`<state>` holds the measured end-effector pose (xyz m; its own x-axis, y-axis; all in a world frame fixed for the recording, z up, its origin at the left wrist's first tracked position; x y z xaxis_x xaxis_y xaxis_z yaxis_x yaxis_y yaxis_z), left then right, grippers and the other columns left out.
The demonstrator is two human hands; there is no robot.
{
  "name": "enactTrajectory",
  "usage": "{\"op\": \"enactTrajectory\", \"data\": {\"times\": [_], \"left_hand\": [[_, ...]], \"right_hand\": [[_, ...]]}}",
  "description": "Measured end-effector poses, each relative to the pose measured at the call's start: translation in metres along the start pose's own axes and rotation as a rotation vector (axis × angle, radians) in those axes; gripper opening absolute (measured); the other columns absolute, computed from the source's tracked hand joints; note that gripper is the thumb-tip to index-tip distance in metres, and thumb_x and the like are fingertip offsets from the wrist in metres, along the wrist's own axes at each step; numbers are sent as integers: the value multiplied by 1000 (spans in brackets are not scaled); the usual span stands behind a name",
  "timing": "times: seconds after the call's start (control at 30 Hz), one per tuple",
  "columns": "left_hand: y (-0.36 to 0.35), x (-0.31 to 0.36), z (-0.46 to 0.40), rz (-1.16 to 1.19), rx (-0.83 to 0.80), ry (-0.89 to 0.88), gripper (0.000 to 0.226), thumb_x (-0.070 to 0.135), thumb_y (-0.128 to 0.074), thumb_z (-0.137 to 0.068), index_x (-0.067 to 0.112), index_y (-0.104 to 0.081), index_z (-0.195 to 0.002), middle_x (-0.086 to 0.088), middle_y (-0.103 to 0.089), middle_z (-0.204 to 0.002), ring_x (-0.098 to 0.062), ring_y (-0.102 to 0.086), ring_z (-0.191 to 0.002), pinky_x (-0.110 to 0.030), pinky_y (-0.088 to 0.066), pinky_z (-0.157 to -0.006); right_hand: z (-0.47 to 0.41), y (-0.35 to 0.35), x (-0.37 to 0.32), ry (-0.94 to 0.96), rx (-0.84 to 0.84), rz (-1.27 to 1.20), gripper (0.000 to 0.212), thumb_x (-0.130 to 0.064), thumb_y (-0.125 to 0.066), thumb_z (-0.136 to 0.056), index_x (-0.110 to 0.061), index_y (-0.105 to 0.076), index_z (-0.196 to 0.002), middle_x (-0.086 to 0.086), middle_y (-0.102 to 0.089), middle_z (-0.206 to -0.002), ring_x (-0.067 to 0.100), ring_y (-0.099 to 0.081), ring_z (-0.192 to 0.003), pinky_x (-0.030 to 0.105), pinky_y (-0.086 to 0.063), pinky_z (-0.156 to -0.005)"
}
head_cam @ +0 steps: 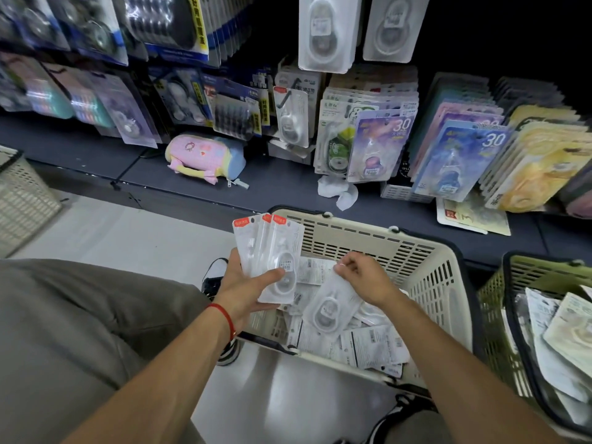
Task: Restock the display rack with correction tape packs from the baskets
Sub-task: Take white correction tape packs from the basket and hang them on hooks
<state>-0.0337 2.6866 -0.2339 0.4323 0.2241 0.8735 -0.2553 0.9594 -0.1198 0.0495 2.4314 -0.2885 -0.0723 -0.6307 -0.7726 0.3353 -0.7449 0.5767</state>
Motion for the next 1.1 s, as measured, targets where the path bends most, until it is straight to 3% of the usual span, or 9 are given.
{"op": "enactTrajectory", "data": {"times": [0.07,0.2,0.33,0.43,0.53,0.67,0.73,0.9,1.1], "left_hand": [[-6,-2,2,-8,-17,4,70,6,-89,-80,36,-53,-131,0,-70,-126,-29,-73,-111,-56,-65,-72],[-10,-7,9,-1,-33,13,67,4,-88,-80,37,-57,-129,2,-75,-120,-26,-76,-105,-52,-65,-69],[-7,-10,11,-26,-42,21,69,4,-88,-81,40,-56,-131,3,-74,-122,-27,-74,-110,-56,-65,-73],[-9,-11,10,-32,-28,28,70,4,-88,-81,41,-55,-131,2,-73,-123,-29,-72,-111,-59,-65,-74],[-15,-13,9,-9,-20,38,71,6,-89,-80,38,-53,-132,0,-72,-125,-30,-72,-110,-61,-64,-74],[-30,-5,8,12,-19,-7,66,15,-93,-77,49,-58,-122,6,-74,-121,-27,-73,-109,-60,-65,-75],[-38,7,8,-5,-23,-107,69,21,-97,-71,53,-58,-119,10,-74,-120,-23,-72,-111,-56,-65,-75],[-54,35,10,31,-124,-246,74,18,-95,-75,48,-56,-130,13,-73,-126,-16,-72,-117,-56,-60,-96],[-58,64,10,42,-239,-254,83,31,-96,-56,37,-58,-130,5,-75,-124,-22,-73,-116,-57,-59,-98]], "right_hand": [[-1,10,-4,-1,26,27,11,-32,-70,-99,-26,-69,-90,-6,-70,-94,11,-63,-84,32,-51,-71],[7,20,21,-93,78,238,15,-31,-63,-104,-20,-68,-96,1,-66,-90,22,-58,-80,35,-48,-73],[15,28,41,-209,68,95,9,-28,-79,-93,-20,-74,-93,-6,-61,-79,13,-54,-75,29,-43,-65],[16,49,39,-243,10,41,8,-18,-82,-90,-22,-79,-96,4,-72,-92,22,-63,-84,29,-50,-71],[20,89,24,-195,137,-31,9,-15,-81,-91,-24,-79,-93,2,-79,-89,21,-73,-84,35,-57,-80],[28,137,-19,-48,240,-139,16,-17,-78,-94,-32,-80,-88,-17,-76,-78,1,-66,-75,14,-51,-70],[30,154,-43,8,267,-163,15,-16,-74,-97,-30,-78,-98,-12,-74,-85,3,-63,-81,18,-48,-72],[34,170,-92,-17,64,-317,14,-15,-69,-100,-11,-82,-97,-5,-79,-114,11,-71,-114,33,-53,-98],[50,188,-125,34,-55,-595,35,-30,-76,-87,0,-81,-104,15,-78,-114,19,-69,-95,19,-59,-79]]}}
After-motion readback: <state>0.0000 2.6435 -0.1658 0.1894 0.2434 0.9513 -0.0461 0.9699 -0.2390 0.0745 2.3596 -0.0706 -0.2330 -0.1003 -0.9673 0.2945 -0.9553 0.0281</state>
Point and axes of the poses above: each hand's wrist, its own z-axis away from the middle knuckle, its own y-axis out of the back of the hand, x = y × z, the point moved 1 cm from there along -z, towards the middle knuckle
